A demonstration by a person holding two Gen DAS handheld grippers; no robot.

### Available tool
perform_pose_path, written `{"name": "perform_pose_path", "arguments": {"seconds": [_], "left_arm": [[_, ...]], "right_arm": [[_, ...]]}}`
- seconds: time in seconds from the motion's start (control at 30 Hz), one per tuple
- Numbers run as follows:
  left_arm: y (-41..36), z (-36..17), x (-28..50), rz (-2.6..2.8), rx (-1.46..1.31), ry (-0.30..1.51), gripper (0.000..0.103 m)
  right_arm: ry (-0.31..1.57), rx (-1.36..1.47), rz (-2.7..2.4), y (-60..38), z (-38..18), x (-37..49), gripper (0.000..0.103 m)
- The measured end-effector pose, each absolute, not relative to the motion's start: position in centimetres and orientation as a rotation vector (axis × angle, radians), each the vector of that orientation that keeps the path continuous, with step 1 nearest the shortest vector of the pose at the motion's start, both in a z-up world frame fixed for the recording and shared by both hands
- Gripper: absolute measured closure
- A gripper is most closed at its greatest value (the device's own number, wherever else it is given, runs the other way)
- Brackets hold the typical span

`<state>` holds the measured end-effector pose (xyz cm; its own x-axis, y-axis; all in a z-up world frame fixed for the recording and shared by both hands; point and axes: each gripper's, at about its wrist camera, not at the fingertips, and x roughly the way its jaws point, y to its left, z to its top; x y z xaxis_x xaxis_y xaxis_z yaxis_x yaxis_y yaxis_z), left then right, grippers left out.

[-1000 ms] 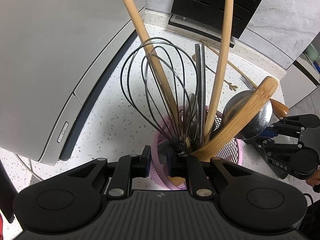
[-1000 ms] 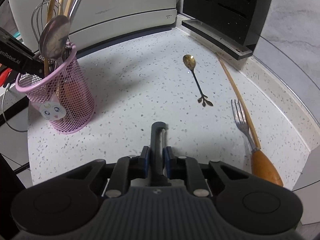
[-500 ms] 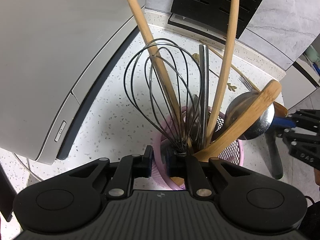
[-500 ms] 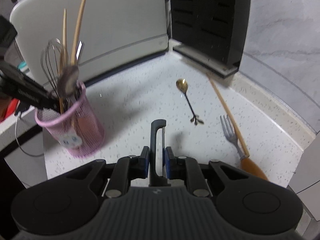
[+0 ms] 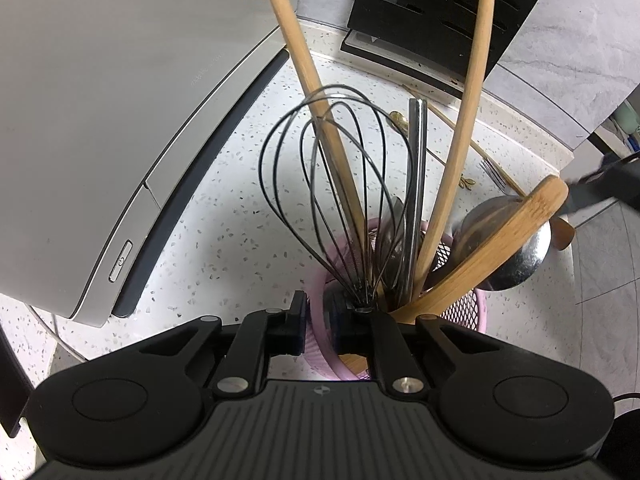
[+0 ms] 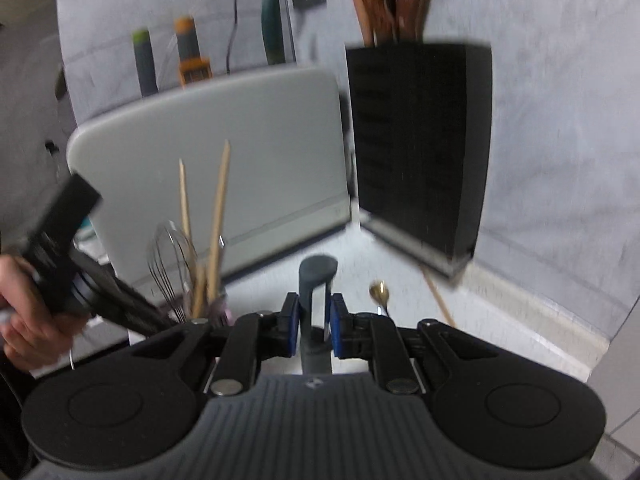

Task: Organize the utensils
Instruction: 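Lift the black peeler and carry it toward the pink cup, then lower the black peeler into the pink cup with the right gripper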

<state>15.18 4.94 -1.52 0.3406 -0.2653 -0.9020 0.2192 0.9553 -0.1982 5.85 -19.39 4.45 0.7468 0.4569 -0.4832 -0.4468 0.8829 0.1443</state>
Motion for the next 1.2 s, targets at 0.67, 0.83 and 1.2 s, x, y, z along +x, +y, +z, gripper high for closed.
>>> {"name": "perform_pose_path", "arguments": {"seconds": [0.67, 0.83, 1.2], "left_arm": [[5.3, -1.1, 14.9, -0.324, -0.067, 1.161, 0.093], [5.3, -1.2, 14.9, -0.327, -0.066, 1.161, 0.093], [5.2, -1.1, 14.8, -0.333, -0.06, 1.159, 0.092]], "right_arm": [[0.26, 0.08, 0.688, -17.0, 12.4, 0.7, 0.09], [0.316, 0.052, 0.712, -15.4, 10.8, 1.3, 0.09], [0.4, 0.043, 0.736, -14.0, 8.5, 2.4, 0.09]]}}
